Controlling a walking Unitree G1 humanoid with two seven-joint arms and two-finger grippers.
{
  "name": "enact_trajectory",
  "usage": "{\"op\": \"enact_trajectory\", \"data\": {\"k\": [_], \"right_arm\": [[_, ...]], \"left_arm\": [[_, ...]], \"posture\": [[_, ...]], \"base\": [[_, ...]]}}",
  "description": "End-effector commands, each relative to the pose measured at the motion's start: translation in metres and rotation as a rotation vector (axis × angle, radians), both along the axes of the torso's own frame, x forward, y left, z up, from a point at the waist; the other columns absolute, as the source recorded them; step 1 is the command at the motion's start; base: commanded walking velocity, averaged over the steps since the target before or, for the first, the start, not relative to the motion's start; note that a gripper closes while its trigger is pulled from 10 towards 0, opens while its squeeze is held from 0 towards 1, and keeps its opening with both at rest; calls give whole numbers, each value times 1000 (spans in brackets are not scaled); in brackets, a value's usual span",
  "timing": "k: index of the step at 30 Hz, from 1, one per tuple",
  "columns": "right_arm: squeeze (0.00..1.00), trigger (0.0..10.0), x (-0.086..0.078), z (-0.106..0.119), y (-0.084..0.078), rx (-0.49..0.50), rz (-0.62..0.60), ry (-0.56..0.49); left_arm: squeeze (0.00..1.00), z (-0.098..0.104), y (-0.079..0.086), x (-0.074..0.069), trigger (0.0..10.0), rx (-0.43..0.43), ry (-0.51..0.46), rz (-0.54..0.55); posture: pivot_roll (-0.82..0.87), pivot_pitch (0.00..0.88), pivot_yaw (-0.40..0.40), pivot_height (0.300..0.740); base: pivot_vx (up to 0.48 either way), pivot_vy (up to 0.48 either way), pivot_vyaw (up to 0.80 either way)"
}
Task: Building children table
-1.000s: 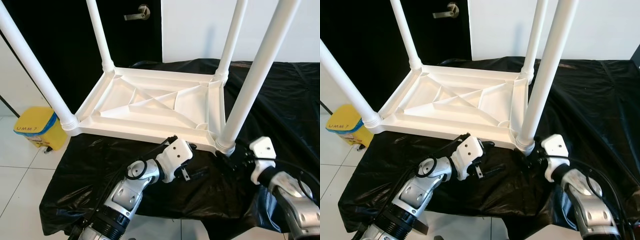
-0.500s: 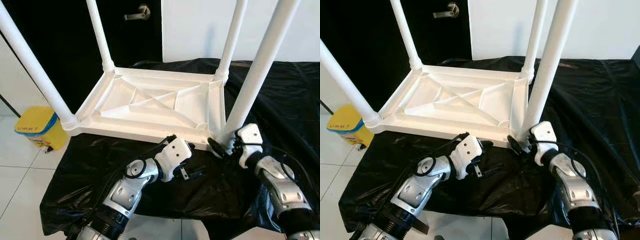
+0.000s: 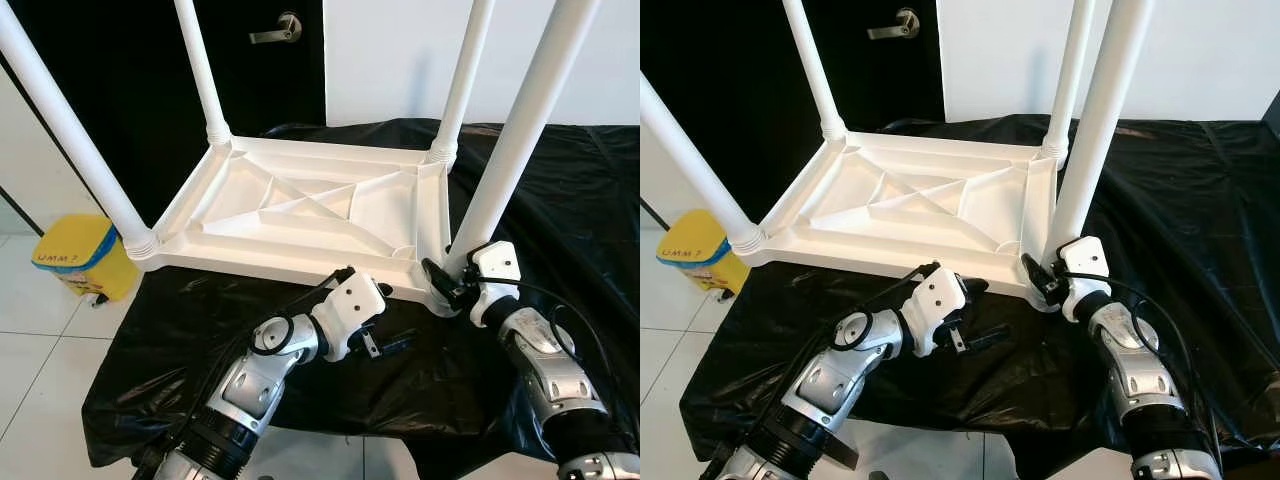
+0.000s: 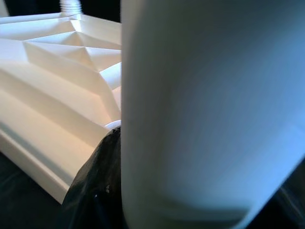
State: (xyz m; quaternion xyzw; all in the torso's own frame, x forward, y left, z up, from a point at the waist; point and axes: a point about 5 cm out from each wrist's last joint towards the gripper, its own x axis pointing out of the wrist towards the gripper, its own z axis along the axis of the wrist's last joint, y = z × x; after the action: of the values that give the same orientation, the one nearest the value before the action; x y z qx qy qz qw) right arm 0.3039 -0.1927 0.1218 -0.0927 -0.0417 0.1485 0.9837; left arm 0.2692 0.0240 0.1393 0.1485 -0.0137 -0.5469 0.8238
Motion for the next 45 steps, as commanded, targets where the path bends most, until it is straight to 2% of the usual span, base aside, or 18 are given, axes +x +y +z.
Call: {"op": "enact_trajectory", "data": {"k": [1, 7, 9, 13, 14, 17, 20, 21, 28, 29, 34, 37, 38, 39, 40, 42, 44, 45], "right_arm": [[0, 0, -7, -18, -3, -29, -98, 78], [0, 0, -9, -22, -2, 43, -255, 93], [0, 0, -16, -29, 7, 109, -495, 112], [0, 0, -17, -29, 9, 113, -525, 114], [0, 0, -19, -29, 11, 136, -592, 112], [0, 0, -21, -28, 19, 175, -658, 113], [0, 0, -21, -26, 18, 185, -664, 110], [0, 10000, -21, -25, 18, 180, -653, 99], [0, 10000, -20, -18, 23, 166, -625, 71], [1000, 10000, -20, -16, 23, 165, -613, 60], [1000, 10000, -18, -9, 21, 178, -573, 22], [1000, 10000, -18, -2, 13, 163, -501, -8], [1000, 10000, -19, -1, 9, 166, -439, -13], [1000, 10000, -19, -1, 9, 166, -439, -13], [1000, 10000, -21, -1, 0, 175, -334, -10], [1000, 10000, -22, 0, -4, 163, -283, -14], [1000, 10000, -22, 0, -4, 163, -283, -14], [0, 10000, -22, 0, -7, 148, -228, -6]], "left_arm": [[0, 0, 1, 1, 10000, 1, 5, 19], [0, 0, 1, 1, 10000, 2, 6, 19], [0, 0, -1, 1, 10000, 2, 8, 12], [0, 0, -1, 1, 10000, 2, 8, 11], [0, 0, -2, 1, 10000, 1, 8, 9], [0, 0, -3, 1, 10000, 0, 9, 6], [0, 0, -3, 0, 10000, 0, 12, 3], [0, -1, -3, 0, 10000, 1, 12, 3], [0, 0, -2, 1, 10000, 0, 12, 8], [0, 0, -2, 1, 10000, 0, 12, 9], [0, -1, -2, 0, 10000, -1, 12, 10], [0, -1, -2, 0, 10000, -2, 13, 14], [0, -1, -2, 1, 10000, -3, 13, 17], [0, -1, -2, 1, 10000, -3, 13, 17], [0, -1, -1, 1, 10000, -3, 12, 20], [0, 0, -1, 1, 10000, -4, 12, 22], [0, 0, -1, 1, 10000, -4, 12, 22], [0, 0, -1, 1, 10000, -4, 12, 22]], "posture": [[-186, 52, 39, 740], [-188, 52, 42, 740], [-196, 54, 47, 740], [-196, 54, 47, 740], [-197, 55, 50, 740], [-198, 56, 53, 740], [-197, 56, 51, 740], [-196, 55, 49, 740], [-192, 55, 46, 740], [-191, 55, 45, 740], [-191, 54, 44, 740], [-189, 53, 40, 740], [-188, 53, 38, 740], [-188, 53, 38, 740], [-188, 52, 39, 740], [-188, 53, 40, 740], [-188, 53, 40, 740], [-190, 51, 43, 740]], "base": [[0, 0, 0], [0, 0, 0], [0, 0, 0], [0, 0, 0], [0, 0, 0], [0, 0, 0], [0, 0, 0], [0, 0, 0], [0, 0, 0], [0, 0, 0], [0, 0, 0], [0, 0, 0], [0, 0, 0], [0, 0, 0], [0, 0, 0], [0, 0, 0], [0, 0, 0], [0, 0, 0]]}}
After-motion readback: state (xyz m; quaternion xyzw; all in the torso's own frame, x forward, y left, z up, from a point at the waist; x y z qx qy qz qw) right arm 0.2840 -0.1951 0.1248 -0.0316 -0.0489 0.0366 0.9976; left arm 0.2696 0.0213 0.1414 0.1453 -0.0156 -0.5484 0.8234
